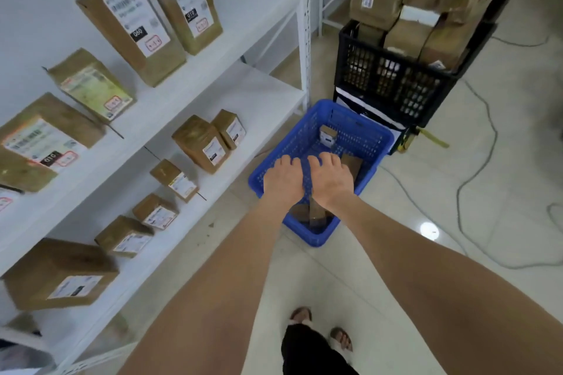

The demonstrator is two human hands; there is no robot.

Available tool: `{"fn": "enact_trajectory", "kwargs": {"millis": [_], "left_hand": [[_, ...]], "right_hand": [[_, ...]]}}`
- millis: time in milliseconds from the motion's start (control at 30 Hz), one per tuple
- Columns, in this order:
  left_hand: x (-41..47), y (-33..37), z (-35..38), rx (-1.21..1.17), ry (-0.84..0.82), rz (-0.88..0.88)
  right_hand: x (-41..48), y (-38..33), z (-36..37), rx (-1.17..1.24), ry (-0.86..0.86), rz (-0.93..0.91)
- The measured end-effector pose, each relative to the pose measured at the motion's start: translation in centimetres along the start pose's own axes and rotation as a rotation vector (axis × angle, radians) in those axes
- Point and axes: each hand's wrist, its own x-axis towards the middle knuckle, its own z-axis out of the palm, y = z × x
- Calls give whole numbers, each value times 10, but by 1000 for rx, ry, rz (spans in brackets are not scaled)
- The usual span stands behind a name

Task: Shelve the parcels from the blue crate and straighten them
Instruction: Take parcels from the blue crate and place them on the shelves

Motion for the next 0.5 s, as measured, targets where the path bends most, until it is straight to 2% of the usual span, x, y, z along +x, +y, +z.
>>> {"fn": "enact_trajectory", "kwargs": {"millis": [300,500], "left_hand": [[129,24,63,-98,-147,-127],[217,28,120,-258,-244,-292]], "right_hand": [[136,73,36,-67,-141,-83],[233,112,81,-85,-273,-149]]}}
